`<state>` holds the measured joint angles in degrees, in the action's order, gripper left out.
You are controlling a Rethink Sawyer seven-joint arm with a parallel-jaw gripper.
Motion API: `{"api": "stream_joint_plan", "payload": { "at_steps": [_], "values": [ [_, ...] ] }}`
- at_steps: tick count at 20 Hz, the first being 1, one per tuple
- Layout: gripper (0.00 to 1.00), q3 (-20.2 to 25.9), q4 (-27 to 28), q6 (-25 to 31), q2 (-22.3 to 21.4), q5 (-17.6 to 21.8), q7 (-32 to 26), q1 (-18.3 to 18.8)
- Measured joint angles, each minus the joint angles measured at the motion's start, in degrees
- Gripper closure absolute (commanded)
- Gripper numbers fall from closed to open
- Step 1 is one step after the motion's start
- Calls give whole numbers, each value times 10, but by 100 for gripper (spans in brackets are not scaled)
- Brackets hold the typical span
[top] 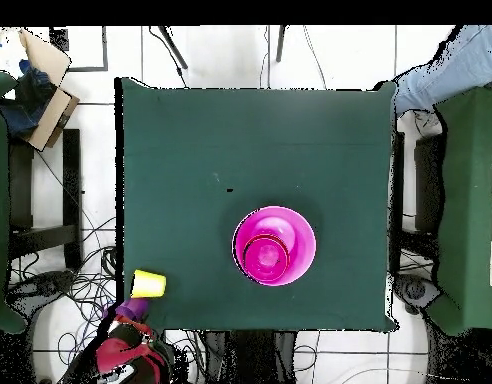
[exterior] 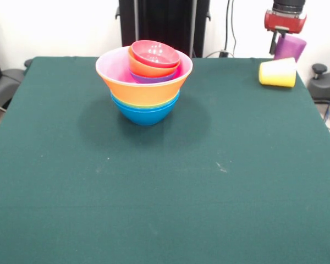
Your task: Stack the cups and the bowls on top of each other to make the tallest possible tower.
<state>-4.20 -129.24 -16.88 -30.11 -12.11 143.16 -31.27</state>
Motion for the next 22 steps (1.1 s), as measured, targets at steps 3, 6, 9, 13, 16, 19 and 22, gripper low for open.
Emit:
{"api": "stream_joint_plan", "payload": {
  "at_steps": [3,6,9,13,16,19,22],
  "values": [
    [100,0,6,0,0,2,0,2],
    [100,-1,13,0,0,9,0,9],
    [100,-1,17,0,0,18,0,19],
    [100,-2,20,0,0,28,0,29],
    [100,-2,22,0,1,36,0,35],
    [100,-3,24,0,0,51,0,44],
    [100,-3,28,0,1,72,0,62]
  ]
}}
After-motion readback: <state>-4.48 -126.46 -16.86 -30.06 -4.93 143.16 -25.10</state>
